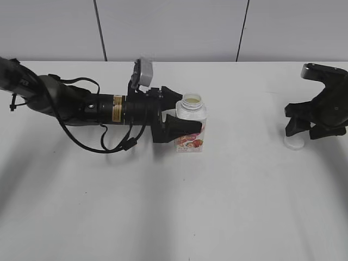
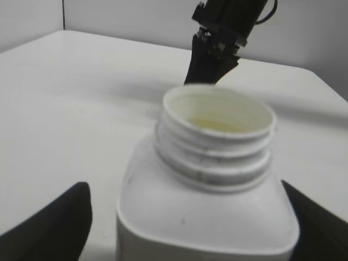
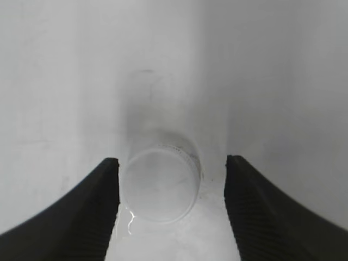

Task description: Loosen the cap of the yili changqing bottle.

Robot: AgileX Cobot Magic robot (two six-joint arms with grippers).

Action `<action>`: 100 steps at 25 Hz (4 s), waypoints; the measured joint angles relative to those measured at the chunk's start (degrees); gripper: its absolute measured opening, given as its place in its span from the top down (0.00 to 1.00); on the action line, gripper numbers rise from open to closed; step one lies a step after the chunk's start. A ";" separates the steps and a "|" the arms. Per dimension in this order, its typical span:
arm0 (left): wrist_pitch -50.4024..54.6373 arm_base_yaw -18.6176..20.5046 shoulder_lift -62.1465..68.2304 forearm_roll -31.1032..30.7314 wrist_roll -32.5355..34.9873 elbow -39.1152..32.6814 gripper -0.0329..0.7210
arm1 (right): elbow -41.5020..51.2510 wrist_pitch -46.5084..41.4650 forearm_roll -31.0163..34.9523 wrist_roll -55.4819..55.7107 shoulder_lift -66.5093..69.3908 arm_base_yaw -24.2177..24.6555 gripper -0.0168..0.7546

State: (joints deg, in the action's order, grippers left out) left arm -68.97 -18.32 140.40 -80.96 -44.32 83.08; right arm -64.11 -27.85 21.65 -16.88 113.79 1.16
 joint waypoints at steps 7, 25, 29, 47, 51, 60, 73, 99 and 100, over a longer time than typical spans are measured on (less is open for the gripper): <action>-0.01 0.00 -3.63 -1.01 -3.20 0.00 0.17 | -0.05 -1.14 0.05 0.12 -3.54 0.00 0.35; 19.46 0.07 -26.52 -22.74 -20.63 -0.05 0.18 | -2.59 -5.79 0.33 0.20 -10.21 0.00 0.35; 26.11 2.53 -30.60 -24.06 -25.15 -0.05 0.18 | -2.71 -7.43 0.33 0.20 -11.06 0.00 0.35; 84.51 8.89 -31.31 6.25 -28.17 -9.08 0.18 | -2.83 -14.13 0.39 0.25 -13.68 0.00 0.35; 92.64 8.41 -31.38 27.89 -10.32 -9.08 0.18 | -2.88 -15.30 0.39 0.25 -13.76 0.00 0.35; 99.94 7.94 -36.22 64.49 20.83 -8.82 0.18 | -3.14 -18.18 0.39 0.25 -13.82 0.00 0.35; 127.67 7.88 -44.32 68.64 27.34 -6.89 0.20 | -8.86 -38.14 -1.35 1.95 -16.71 0.00 0.35; 138.62 7.88 -93.03 76.55 29.56 -30.49 0.29 | 10.21 -41.75 -10.91 7.09 -58.98 0.00 0.35; 138.40 7.88 -96.38 76.55 29.56 -31.73 0.29 | 11.66 -41.80 -10.96 7.09 -60.84 0.00 0.35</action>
State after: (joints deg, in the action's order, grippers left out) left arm 69.44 -10.43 44.02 -4.41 -14.76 51.35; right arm -52.46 -69.65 10.69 -9.80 52.95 1.16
